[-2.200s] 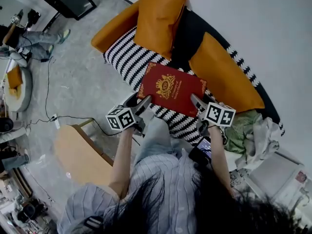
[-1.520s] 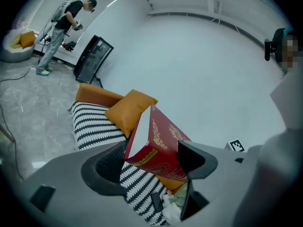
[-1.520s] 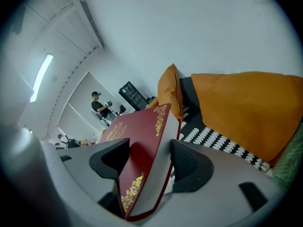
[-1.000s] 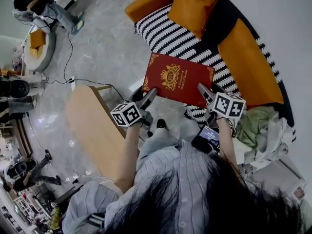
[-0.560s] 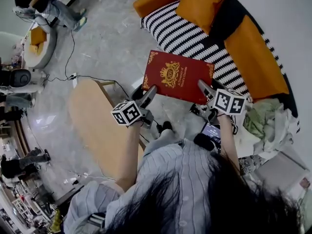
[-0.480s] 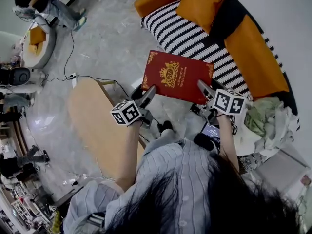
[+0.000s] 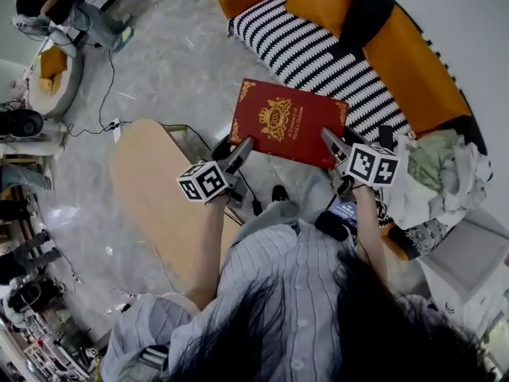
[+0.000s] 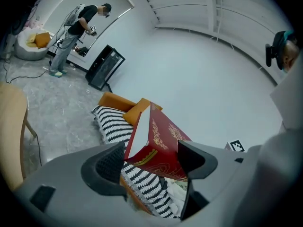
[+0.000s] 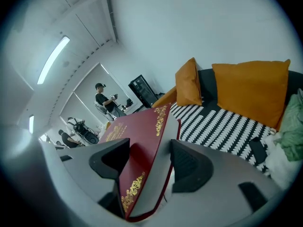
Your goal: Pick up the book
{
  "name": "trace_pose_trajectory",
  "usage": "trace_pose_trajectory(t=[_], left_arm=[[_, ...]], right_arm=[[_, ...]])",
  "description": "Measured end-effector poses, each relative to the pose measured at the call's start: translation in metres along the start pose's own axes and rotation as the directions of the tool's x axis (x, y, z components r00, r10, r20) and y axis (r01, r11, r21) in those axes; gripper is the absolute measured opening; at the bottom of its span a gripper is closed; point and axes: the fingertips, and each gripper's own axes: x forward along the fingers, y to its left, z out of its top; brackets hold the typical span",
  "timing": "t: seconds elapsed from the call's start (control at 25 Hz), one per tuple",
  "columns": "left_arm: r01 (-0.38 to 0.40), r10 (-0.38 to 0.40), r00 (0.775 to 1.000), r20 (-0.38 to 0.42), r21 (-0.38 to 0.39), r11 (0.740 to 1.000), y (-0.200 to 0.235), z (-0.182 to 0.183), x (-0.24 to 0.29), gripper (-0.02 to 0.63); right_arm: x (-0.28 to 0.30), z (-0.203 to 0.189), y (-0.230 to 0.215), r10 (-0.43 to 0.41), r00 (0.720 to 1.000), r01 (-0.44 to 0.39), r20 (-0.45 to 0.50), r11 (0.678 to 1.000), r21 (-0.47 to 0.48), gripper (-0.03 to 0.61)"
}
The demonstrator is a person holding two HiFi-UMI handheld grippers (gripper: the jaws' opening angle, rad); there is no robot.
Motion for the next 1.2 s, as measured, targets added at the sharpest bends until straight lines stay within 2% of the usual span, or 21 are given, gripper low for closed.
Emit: trace_pose_trajectory(t=[0.12, 0.4, 0.76, 1.2], left_arm=[[0.012, -0.012, 1.000, -0.009, -0.001, 1.000, 0.001, -0.006, -0.010, 0.357], [0.066, -0.065, 0.997, -0.038, 0.011, 0.998, -0.005, -0.039, -0.062, 0.357], [0.101, -0.100, 0.994, -0.044, 0.026, 0.995, -0.021, -0.056, -0.075, 0.357], [0.131, -0.129, 0.990, -0.062, 0.035, 0.991, -0.038, -0.061, -0.071, 0.357]], right_arm=[[-0.007, -0.010, 0.008, 0.003, 1.000, -0.004, 0.013, 1.000, 0.010, 0.285], [-0.051, -0.063, 0.030, -0.040, 0.998, 0.040, 0.052, 0.999, 0.005, 0.285], [-0.083, -0.084, 0.028, -0.073, 0.993, 0.071, 0.096, 0.997, 0.019, 0.285], [-0.105, -0.081, 0.025, -0.100, 0.987, 0.098, 0.125, 0.995, 0.026, 0.285]])
